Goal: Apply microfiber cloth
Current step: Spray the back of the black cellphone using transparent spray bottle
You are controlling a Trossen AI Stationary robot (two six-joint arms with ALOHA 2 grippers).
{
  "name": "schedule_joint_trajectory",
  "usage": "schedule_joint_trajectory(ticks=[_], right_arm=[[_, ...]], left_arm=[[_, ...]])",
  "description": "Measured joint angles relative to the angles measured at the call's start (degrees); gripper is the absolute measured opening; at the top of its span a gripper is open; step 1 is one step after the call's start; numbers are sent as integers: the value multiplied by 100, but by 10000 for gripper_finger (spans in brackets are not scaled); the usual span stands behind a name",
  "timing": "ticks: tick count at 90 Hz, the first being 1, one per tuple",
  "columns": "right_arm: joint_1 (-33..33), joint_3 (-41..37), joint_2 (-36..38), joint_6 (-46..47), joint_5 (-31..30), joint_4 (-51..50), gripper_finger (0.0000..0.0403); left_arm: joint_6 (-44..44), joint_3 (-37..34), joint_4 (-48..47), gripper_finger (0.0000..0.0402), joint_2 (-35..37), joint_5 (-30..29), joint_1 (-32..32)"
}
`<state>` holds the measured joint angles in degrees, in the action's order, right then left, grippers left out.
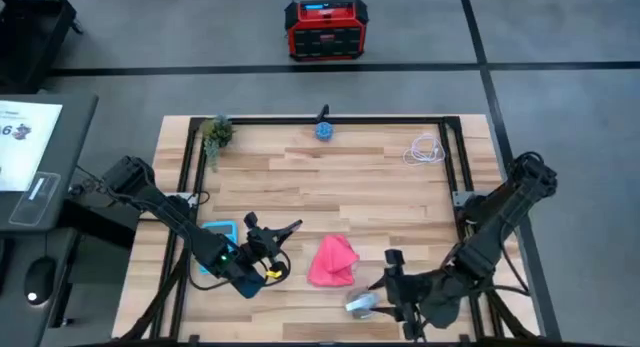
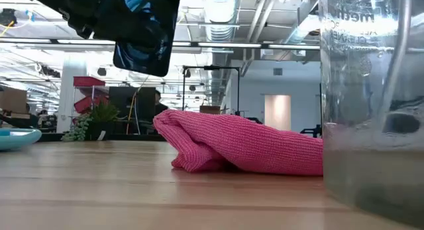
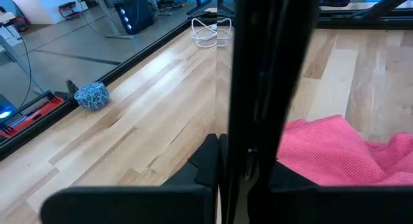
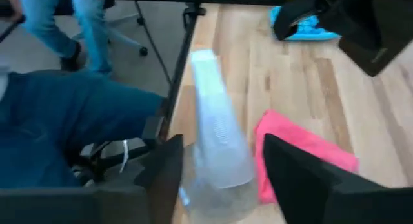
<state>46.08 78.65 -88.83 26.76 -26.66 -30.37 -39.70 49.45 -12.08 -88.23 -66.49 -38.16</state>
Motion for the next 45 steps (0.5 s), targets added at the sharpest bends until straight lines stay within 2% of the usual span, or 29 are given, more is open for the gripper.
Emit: schedule_joint_trajectory(ticks=[12, 21, 28, 45], right_arm=[[-43, -2, -58, -153, 103, 63, 74], [-27, -4, -58, -228, -172, 110, 72], [34, 79, -58, -272, -518, -31, 72], [231, 456, -55, 76, -1138, -513, 72]], left_arm=[[199, 0, 225, 11, 0, 62, 5], [803, 2, 797, 10, 0, 251, 29], [1369, 3, 1316, 8, 0, 622, 77], [2396, 7, 2236, 7, -165, 2128, 254]])
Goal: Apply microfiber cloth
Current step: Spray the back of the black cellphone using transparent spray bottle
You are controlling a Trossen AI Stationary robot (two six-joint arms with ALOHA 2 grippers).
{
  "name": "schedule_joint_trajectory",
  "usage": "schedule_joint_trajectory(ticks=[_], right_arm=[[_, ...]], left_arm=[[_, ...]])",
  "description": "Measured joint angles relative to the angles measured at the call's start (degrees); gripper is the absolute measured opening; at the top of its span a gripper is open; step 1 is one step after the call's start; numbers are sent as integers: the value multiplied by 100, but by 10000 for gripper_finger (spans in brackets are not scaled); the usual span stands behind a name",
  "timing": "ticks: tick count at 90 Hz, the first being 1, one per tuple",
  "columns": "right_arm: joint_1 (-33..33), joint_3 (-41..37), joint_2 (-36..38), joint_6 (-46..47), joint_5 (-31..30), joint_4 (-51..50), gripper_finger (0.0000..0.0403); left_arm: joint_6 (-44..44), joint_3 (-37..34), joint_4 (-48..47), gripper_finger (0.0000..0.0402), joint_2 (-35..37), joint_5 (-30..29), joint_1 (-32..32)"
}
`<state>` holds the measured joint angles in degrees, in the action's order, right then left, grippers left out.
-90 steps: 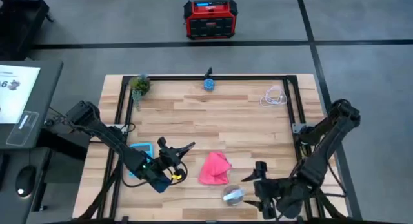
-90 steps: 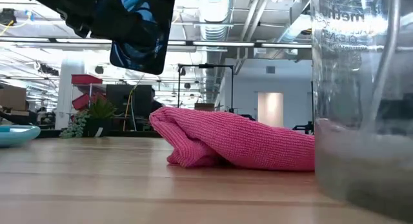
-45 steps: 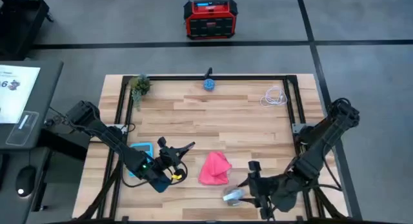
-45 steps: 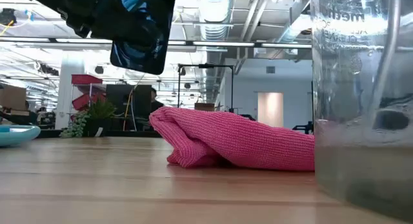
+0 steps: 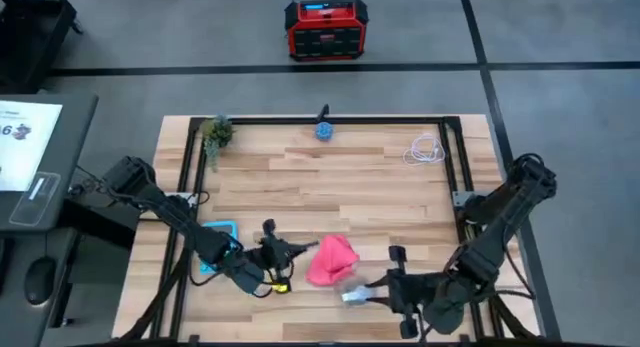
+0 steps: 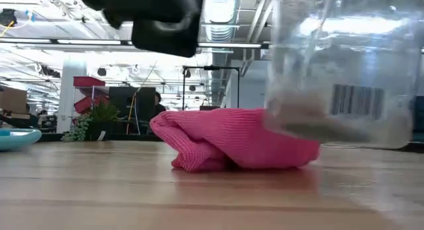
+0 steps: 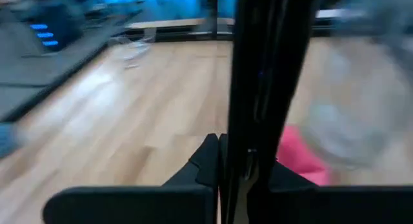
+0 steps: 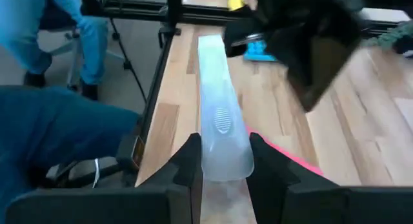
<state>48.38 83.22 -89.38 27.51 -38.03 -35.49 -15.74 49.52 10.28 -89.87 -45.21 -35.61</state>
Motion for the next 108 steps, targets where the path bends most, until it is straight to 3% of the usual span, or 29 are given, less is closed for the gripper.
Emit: schedule_joint_trajectory(ticks=[12, 21, 43, 67, 89, 108], right_arm=[[159, 292, 8, 626, -69, -628, 72], [348, 407, 3, 893, 243, -883, 72], [713, 449, 4, 1492, 682, -821, 72], [633, 433, -12, 1931, 332, -1037, 71], [502, 363, -89, 3260, -702, -1752, 71], [364, 372, -268, 3758, -1332, -1805, 71]], left_arm=[[435, 0, 799, 6, -426, 1220, 246], [501, 88, 1270, 5, -806, 1943, 500], [247, 625, 1186, 5, -1641, 3274, 1064], [66, 866, -26, 5, -1872, 2813, 1647], [634, 846, -831, 5, -1689, 1326, 2186], [946, 838, -1102, 5, -873, 434, 1995]])
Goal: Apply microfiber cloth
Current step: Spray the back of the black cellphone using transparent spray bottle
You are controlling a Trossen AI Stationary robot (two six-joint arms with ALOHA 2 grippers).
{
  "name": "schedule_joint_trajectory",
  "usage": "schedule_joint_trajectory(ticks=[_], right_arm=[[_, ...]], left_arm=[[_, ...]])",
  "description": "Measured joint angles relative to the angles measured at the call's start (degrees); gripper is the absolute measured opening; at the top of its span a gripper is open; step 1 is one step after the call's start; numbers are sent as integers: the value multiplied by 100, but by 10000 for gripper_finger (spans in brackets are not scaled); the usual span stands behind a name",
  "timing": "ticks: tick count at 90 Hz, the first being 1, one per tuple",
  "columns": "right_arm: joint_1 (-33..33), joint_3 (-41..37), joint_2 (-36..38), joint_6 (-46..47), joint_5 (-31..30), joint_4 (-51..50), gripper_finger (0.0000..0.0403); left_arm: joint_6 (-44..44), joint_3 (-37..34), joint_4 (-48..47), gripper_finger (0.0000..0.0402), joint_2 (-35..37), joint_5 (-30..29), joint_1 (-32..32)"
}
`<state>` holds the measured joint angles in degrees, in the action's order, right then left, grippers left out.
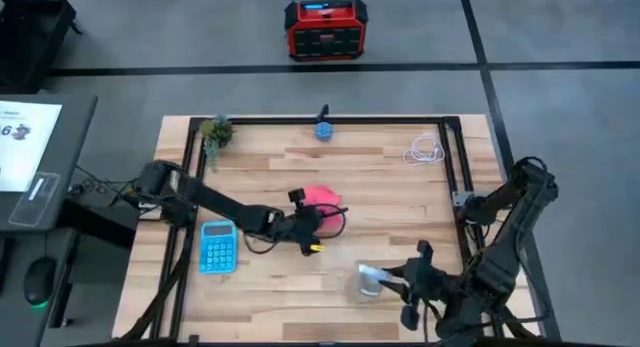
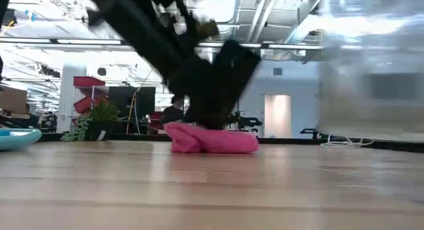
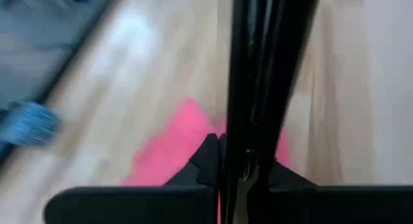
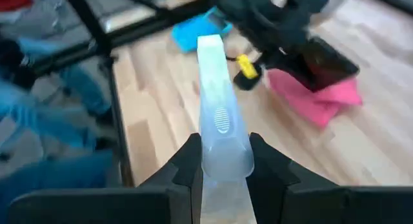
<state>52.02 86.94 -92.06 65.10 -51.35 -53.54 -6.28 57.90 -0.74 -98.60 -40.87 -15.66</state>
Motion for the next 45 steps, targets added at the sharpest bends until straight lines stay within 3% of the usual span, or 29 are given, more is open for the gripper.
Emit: schedule_joint_trajectory(ticks=[26, 45], right_arm=[[-515, -2, -458, 43, 3, 145, 75], [-655, -2, -548, -724, 273, 606, 151]], left_arm=[[-678, 4, -679, 5, 598, -152, -642], [-1810, -238, -1018, 5, 617, -904, -1254]])
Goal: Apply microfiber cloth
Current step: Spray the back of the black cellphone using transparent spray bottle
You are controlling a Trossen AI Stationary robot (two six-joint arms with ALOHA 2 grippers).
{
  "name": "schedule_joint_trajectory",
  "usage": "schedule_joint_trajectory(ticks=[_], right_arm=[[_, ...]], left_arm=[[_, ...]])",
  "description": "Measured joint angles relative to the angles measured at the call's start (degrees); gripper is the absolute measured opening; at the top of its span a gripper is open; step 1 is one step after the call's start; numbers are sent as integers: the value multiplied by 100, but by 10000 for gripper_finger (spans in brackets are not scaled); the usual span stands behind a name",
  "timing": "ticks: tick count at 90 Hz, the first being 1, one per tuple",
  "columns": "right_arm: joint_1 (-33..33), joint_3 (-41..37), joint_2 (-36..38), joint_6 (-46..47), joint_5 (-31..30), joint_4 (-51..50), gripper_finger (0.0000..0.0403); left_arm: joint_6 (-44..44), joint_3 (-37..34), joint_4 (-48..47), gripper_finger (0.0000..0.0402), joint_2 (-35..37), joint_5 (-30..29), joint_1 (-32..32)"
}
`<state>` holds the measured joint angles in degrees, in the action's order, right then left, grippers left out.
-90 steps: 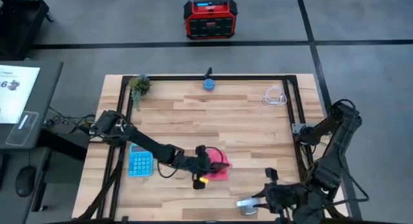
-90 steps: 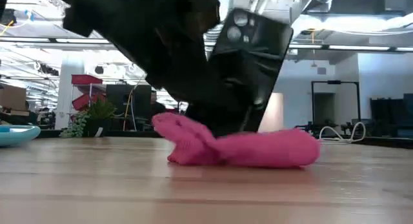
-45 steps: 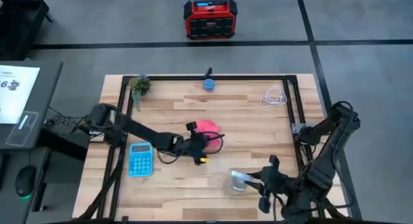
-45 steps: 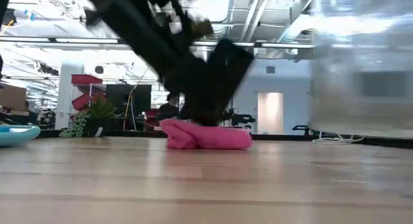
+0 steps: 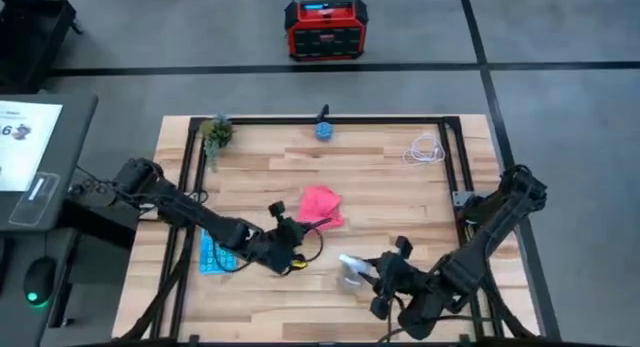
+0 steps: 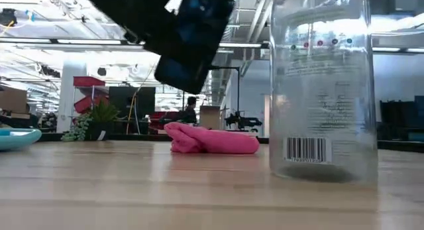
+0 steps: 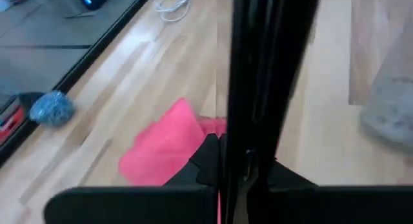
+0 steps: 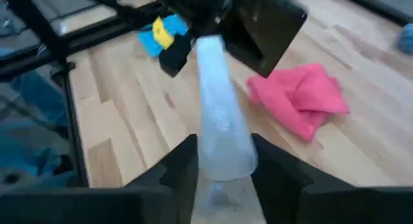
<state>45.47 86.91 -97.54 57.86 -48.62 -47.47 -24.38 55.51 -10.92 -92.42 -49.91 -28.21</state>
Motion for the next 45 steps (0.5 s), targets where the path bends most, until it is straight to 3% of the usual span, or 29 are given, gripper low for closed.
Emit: schedule_joint_trajectory(ticks=[29, 45], right_arm=[[8, 531, 155, -1467, 673, -65, 239], [170, 568, 345, -1017, 1556, -1195, 248]], left_arm=[[-636, -47, -108, 5, 5, -252, -586], [-730, -47, -178, 5, 7, -260, -579]])
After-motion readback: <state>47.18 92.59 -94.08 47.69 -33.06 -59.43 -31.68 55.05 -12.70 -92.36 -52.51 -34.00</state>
